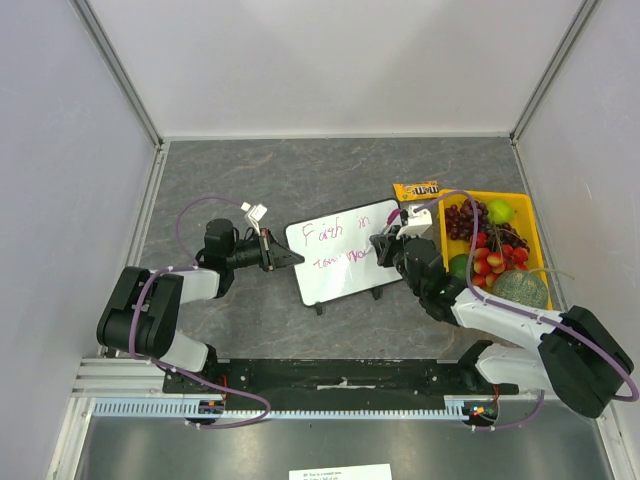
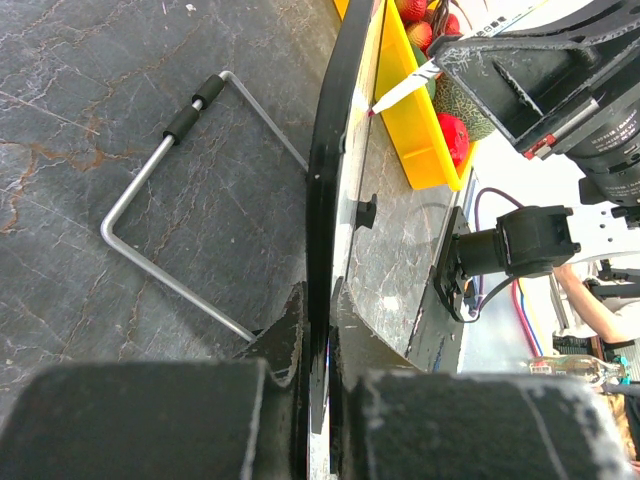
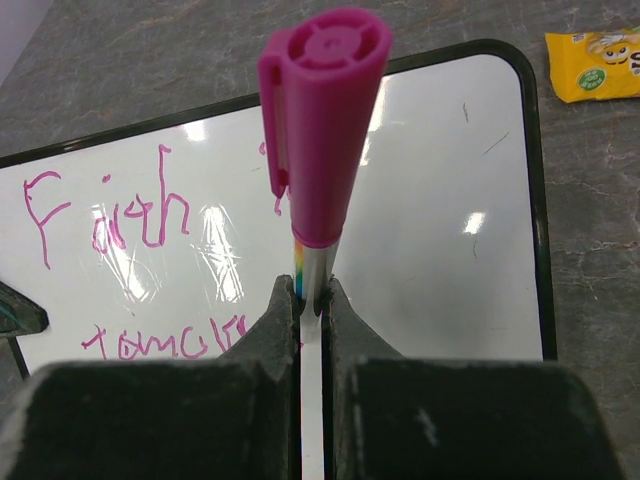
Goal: Write a sentence on the whiteboard
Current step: Write on the whiteboard with the whiteboard.
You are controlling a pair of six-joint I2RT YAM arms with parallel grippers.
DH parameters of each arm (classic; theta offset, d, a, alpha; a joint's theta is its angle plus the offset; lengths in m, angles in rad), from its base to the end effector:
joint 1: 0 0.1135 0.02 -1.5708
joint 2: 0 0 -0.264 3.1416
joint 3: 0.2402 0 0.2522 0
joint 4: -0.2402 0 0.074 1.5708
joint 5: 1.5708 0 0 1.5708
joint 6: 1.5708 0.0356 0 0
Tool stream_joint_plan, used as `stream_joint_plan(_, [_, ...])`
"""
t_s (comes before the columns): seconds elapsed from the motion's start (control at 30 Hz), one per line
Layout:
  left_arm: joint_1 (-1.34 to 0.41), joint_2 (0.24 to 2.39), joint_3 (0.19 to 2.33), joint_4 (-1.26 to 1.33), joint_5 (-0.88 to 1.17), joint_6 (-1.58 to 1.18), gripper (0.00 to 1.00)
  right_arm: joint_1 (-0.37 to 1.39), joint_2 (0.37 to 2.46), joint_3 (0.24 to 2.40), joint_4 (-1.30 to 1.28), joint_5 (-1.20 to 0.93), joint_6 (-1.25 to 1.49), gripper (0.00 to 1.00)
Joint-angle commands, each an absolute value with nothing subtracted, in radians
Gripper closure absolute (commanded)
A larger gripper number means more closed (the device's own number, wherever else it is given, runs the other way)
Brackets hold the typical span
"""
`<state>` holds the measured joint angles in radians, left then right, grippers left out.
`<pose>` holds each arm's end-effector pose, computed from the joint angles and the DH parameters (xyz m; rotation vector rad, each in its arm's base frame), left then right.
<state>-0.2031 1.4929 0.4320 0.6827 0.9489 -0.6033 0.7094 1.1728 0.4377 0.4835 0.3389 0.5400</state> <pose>0.2483 -0.0807 0.1572 0.2776 2.0388 -1.4353 0.1927 0.1498 0.2103 0.0871 1.8439 0.5760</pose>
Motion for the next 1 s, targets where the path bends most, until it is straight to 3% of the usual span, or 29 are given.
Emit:
stream_joint_plan(0.0, [-0.196,1.511,0.425,0.627,0.884,-0.523,0.98,0.698,1.187,0.492,0.449,0.403,0.508,1.00])
stream_joint_plan(0.97, [-0.196,1.514,0.426,0.627,0.884,-0.525,0.98,0.693,1.169,0.433,0.417,0.371,0.518,1.00])
